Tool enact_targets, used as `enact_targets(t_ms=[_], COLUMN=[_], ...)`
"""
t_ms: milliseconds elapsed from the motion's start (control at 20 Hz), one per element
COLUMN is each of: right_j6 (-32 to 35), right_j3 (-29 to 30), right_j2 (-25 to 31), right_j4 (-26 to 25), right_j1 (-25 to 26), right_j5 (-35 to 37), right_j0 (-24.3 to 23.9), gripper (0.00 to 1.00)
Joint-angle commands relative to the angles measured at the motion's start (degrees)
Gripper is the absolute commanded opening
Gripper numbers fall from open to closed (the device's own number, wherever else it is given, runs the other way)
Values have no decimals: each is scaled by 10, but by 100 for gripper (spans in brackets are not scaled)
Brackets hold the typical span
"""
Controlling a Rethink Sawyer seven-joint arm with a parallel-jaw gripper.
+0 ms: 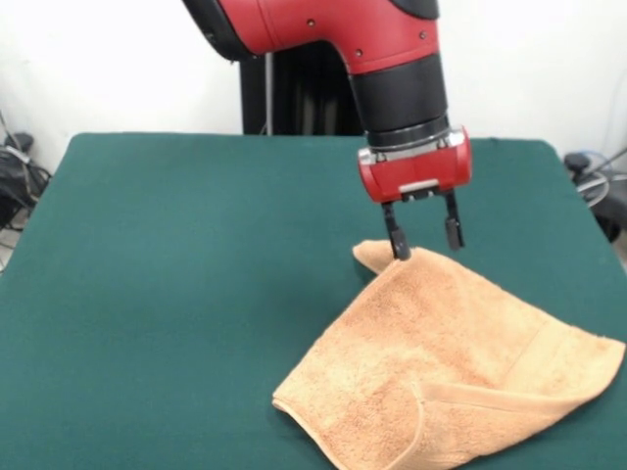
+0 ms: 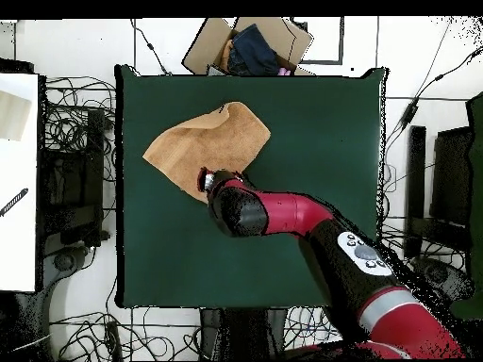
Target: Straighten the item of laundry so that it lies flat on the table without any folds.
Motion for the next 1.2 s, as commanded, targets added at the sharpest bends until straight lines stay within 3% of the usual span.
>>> enact_targets(t_ms=[50,800,1200], right_j6=[-5,-10,27], right_j3=[36,7,15], right_j2=[12,12,-16], right_j4=[-50,-75,-94], right_j1=[1,26,71], right_j5=[42,59,-16], right_j0=[-12,-24,-10], gripper=[100,100,100])
